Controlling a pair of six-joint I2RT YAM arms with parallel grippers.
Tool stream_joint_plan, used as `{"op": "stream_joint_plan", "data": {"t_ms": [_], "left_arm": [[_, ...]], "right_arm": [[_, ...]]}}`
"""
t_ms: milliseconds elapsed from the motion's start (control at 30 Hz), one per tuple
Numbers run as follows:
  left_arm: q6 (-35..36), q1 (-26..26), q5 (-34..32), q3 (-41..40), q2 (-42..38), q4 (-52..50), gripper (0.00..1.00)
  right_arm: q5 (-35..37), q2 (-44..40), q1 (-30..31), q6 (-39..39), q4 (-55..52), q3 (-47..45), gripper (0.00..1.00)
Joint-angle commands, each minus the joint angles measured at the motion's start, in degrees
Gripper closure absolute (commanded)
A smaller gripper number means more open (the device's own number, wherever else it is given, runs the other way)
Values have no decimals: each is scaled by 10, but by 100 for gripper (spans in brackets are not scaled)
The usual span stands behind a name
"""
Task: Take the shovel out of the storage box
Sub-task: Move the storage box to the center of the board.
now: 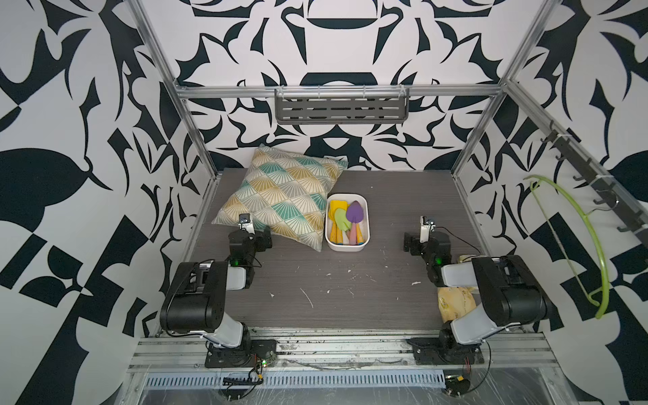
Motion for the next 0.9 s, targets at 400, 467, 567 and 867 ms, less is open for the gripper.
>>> {"op": "stream_joint_plan", "data": {"t_ms": [400,467,567,867], "left_arm": [[1,3,13,12,1,-10,1],[1,3,13,12,1,-10,1],[1,3,12,11,1,-11,1],[1,2,3,3,-13,7,1]], "right_arm": [[-4,-12,-2,2,13,8,1],[-4,-11,-3,2,13,8,1],[-4,-12,-2,2,13,8,1],[-2,-21,-2,0,17,3,2]]}}
